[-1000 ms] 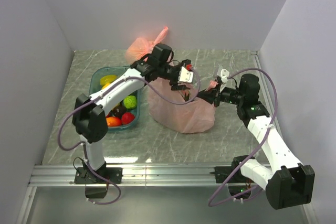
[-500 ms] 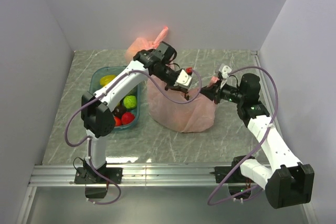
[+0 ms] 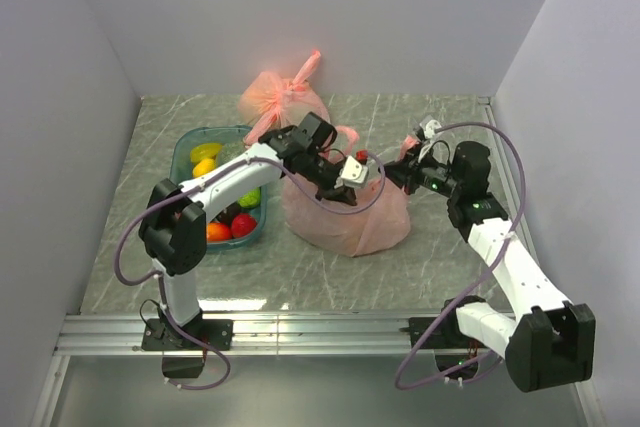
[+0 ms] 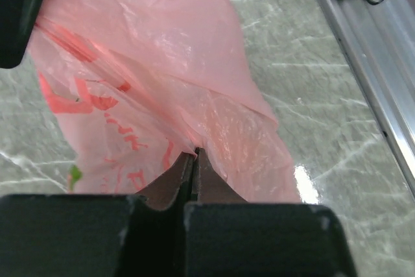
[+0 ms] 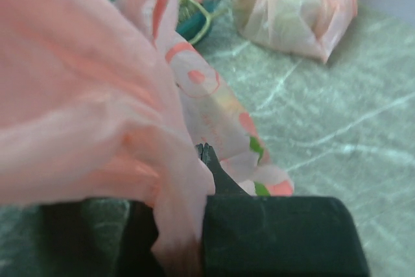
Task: Place the fake fruits into the plastic bag and tie a complex knot
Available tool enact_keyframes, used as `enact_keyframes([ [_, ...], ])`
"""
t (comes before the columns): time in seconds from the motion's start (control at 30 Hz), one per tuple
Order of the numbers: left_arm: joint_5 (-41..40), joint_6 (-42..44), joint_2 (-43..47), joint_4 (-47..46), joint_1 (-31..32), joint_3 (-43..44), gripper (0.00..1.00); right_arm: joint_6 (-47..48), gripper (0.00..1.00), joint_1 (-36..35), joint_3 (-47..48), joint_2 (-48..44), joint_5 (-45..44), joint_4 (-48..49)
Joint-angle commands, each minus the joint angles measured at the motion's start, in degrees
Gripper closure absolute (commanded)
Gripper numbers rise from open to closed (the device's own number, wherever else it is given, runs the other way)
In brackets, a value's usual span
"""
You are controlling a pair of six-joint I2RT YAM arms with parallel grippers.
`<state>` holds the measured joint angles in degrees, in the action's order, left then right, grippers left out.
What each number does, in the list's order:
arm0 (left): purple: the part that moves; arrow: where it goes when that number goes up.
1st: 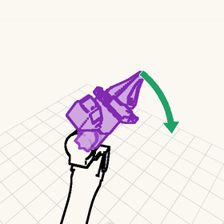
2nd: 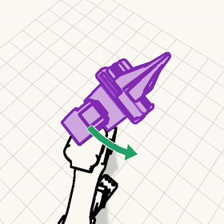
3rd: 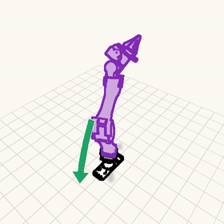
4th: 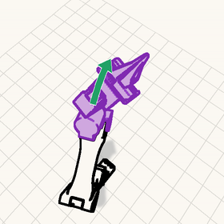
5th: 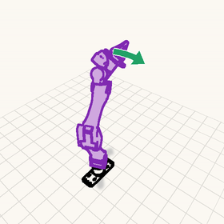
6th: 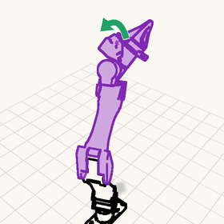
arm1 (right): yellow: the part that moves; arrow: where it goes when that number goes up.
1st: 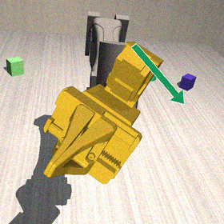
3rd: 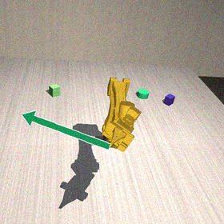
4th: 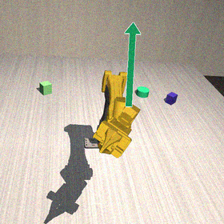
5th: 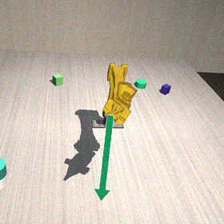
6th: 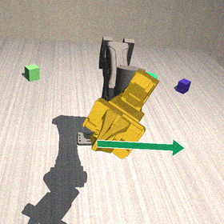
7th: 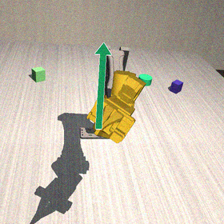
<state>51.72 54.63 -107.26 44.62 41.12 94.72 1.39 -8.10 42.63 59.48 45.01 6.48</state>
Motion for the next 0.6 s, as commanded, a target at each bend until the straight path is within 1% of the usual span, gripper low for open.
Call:
enact_keyframes([
  [0.0, -3.8, -9.7, 4.5, -10.1, 1.7, -9.0, 0.99, -1.3, 1.0, 0.6, -0.4, 2.3, -8.0, 4.7],
  [0.03, -5.1, -10.3, 5.0, -11.9, 2.2, -12.6, 0.99, -1.3, 1.0, 0.5, -0.8, 2.9, -8.8, 5.5],
  [0.17, -7.2, -13.4, 6.0, -19.1, 2.6, -18.8, 0.99, -4.1, 1.0, 0.5, -3.0, 6.4, -9.9, 7.1],
  [0.27, -8.1, -16.0, 5.9, -23.2, 2.6, -21.8, 0.99, -7.4, 1.0, 0.4, -4.7, 9.3, -10.4, 10.3],
  [0.43, -8.8, -19.7, 6.2, -29.1, 2.8, -26.1, 1.0, -8.7, 1.0, 0.1, -5.5, 14.4, -12.3, 13.6],
  [0.57, -10.0, -20.6, 6.4, -31.4, 3.3, -28.8, 0.99, -9.6, 1.0, -0.1, -3.4, 17.6, -12.4, 13.7],
])
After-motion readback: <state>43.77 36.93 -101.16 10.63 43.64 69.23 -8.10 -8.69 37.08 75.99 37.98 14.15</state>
